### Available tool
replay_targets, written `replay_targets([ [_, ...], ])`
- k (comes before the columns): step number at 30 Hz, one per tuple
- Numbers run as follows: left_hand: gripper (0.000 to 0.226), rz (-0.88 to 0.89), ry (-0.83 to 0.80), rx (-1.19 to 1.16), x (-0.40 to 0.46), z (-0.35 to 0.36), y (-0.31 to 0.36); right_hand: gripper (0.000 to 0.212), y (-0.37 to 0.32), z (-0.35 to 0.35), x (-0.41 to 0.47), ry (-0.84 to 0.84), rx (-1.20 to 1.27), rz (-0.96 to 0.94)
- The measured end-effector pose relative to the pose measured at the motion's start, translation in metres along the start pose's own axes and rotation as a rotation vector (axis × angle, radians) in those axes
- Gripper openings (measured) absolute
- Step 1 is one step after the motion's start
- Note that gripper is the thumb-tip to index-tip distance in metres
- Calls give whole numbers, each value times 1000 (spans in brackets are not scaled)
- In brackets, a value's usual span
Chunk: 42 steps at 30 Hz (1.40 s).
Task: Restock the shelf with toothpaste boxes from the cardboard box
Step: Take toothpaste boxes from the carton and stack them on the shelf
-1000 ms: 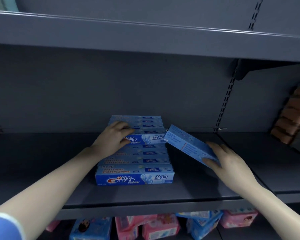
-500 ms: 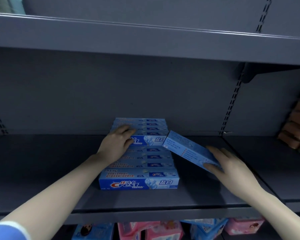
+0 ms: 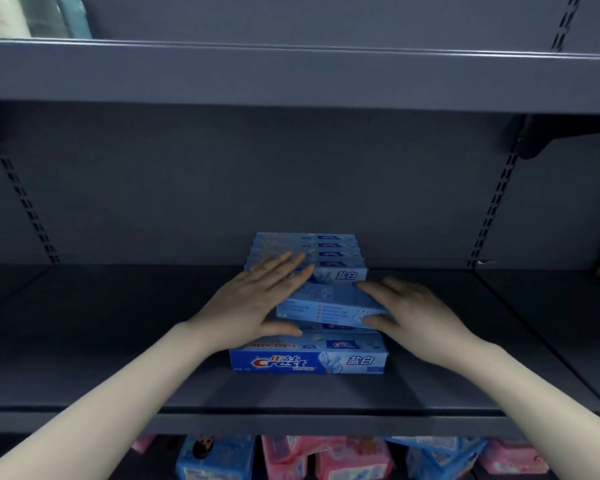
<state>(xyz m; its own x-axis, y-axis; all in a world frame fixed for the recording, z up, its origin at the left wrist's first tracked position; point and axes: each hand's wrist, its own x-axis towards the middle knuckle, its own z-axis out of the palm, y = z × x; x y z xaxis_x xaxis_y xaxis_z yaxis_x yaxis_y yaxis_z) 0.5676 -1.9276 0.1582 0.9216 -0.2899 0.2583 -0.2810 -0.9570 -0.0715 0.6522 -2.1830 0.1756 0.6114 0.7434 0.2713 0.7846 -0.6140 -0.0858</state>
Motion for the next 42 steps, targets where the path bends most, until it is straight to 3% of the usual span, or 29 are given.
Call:
replay_targets([
  [11,80,-96,-28,-178,-24,4,-12,54,-21,16,21,-74,29,-77],
  [15,81,-146,-45,-237,-24,5,-9,53,-9,18,17,-67,130,-19],
  [21,56,-226,-44,-334,-24,0,-13,56,26,21,-1,-30,266,175],
  [27,47,-325,21,-383,-23,-4,-20,20,36,26,-9,23,422,282],
  [37,55,-415,57,-405,-31,-3,-21,21,20,26,-1,44,680,303],
  [42,45,-457,82,-409,-32,-2,-22,16,18,24,2,36,703,377],
])
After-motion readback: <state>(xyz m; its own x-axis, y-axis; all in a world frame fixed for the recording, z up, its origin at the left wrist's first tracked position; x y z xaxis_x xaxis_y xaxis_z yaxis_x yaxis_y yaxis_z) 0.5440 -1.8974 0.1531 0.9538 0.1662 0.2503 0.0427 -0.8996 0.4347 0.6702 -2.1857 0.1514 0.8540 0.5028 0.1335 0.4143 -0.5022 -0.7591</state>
